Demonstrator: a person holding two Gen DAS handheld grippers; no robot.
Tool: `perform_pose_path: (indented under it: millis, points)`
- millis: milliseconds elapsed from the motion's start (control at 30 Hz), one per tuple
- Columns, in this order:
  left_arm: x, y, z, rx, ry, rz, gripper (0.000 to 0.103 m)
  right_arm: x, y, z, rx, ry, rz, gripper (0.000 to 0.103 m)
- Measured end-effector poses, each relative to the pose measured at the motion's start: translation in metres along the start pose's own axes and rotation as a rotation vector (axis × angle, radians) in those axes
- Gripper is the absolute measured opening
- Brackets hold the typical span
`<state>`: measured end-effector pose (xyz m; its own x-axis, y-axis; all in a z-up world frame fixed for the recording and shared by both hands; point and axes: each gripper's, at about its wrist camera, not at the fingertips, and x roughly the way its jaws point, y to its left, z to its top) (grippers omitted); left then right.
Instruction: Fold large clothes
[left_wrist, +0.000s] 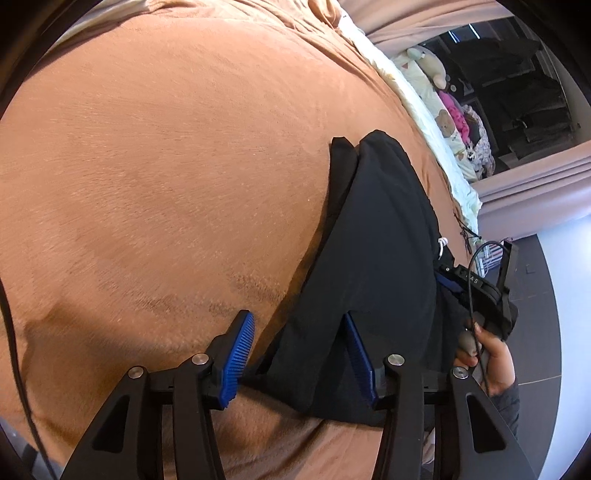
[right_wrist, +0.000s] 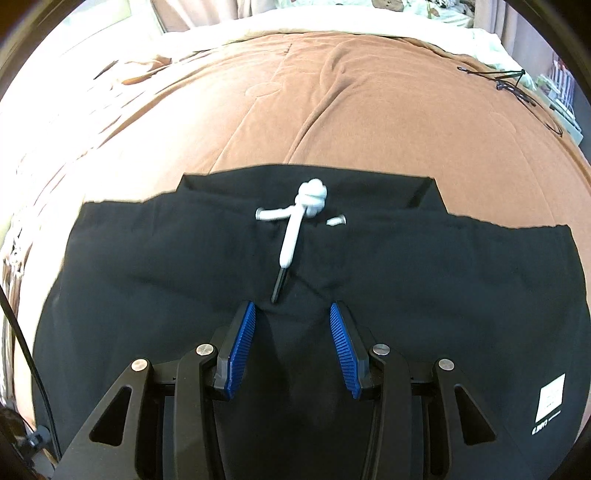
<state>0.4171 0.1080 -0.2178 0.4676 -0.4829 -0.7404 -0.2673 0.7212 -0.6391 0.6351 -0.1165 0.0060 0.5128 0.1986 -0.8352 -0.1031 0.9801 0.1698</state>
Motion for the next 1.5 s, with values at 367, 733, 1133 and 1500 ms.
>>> perform_pose_path:
  millis: [367, 733, 1133, 1500]
  points:
    - [-0.005, -0.001, -0.001, -0.03, 0.031, -0.063, 0.04, -0.032, -0.012, -0.055, 0.028, 0.008, 0.142, 0.025]
    - [-0.002, -0.001, -0.011, -0.057, 0.068, -0.117, 0.049, -0.017, 0.023, -0.143, -0.019, 0.097, 0.183, 0.012]
    - [-0.02, -0.036, -0.001, 0.032, 0.062, -0.222, 0.014, 0.004, 0.024, -0.194, 0.078, 0.099, 0.224, 0.012]
    - [-0.052, -0.137, 0.0, 0.241, 0.034, -0.351, 0.012, 0.008, 0.002, -0.205, 0.184, 0.048, 0.326, 0.012]
